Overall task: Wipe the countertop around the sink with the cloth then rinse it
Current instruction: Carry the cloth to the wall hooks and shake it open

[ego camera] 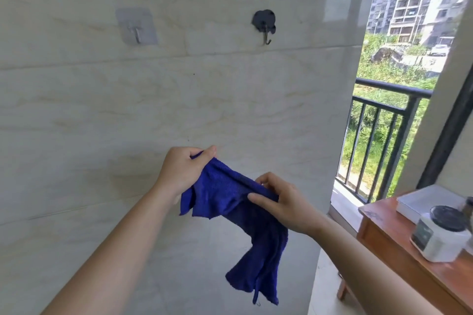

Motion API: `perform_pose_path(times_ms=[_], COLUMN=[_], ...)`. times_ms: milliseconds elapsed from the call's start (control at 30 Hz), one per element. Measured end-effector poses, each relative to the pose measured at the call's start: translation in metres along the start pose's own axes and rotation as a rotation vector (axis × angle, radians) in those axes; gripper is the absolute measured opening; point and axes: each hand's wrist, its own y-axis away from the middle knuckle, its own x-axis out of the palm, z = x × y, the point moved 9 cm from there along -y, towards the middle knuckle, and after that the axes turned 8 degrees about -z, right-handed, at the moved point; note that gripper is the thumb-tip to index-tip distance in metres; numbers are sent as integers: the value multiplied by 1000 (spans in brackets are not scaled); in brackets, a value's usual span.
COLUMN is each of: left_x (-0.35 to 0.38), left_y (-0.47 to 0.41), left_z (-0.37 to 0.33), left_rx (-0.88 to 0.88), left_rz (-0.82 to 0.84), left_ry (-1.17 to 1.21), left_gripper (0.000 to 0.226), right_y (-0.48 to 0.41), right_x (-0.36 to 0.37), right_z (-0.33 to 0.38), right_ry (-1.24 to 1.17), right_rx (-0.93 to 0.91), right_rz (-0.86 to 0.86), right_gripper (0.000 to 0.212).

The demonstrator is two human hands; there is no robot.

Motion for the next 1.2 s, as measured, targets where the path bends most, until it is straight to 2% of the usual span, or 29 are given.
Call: perform_pose_path(times_ms=[33, 133, 233, 333, 400, 500, 533, 600, 633, 700, 767, 833, 900, 967, 1033, 1100, 1200], left_x=[3, 21, 35, 42, 46, 49, 49, 46, 43, 37, 33, 32, 32, 29, 23, 15, 9], left_y=[-1, 3, 8, 6, 4, 2, 2, 1, 0, -3, -3, -3, -4, -6, -8, -11, -14], left_z=[0, 0, 0, -1, -3, -6, -7, -8, -9, -8, -9, -12, -17, -22, -28, -32, -29], left_rx=[-47, -220, -295, -323, -332, -336, -330, -303, -286, -259, -245, -206, -111, 12, 136, 243, 287], left_rz=[18, 99, 104, 60, 40, 38, 45, 59, 58, 46, 33, 19, -6, -30, -63, -108, -121], left_ry=[56, 252, 341, 412, 455, 482, 475, 440, 421, 400, 393, 365, 285, 157, -8, -177, -273], left_gripper=[41, 28, 25, 24, 24, 29, 29, 28, 27, 26, 26, 26, 26, 31, 34, 32, 33], right_y=[0, -1, 1, 19, 30, 33, 30, 22, 20, 18, 18, 17, 12, 8, 6, 4, -1], right_x=[-1, 1, 7, 22, 41, 73, 76, 70, 64, 56, 60, 64, 59, 50, 42, 26, -7], right_z=[-3, -18, -27, -24, -17, -16, -17, -19, -19, -16, -10, -7, -10, -11, -10, -10, -6], right_ry=[-8, 44, 156, 41, -51, 55, 85, 40, 17, -15, 1, -3, -100, -125, -97, -82, -75], right_rx=[18, 40, 6, -1, -78, -149, -161, -148, -138, -143, -146, -106, -36, -52, -118, -99, -41], right_rz=[0, -35, -213, -386, -372, -235, -242, -299, -325, -292, -185, -162, -250, -317, -304, -302, -353], right_gripper=[11, 18, 16, 22, 25, 39, 33, 12, 8, 9, 30, 41, 38, 33, 27, 24, 15])
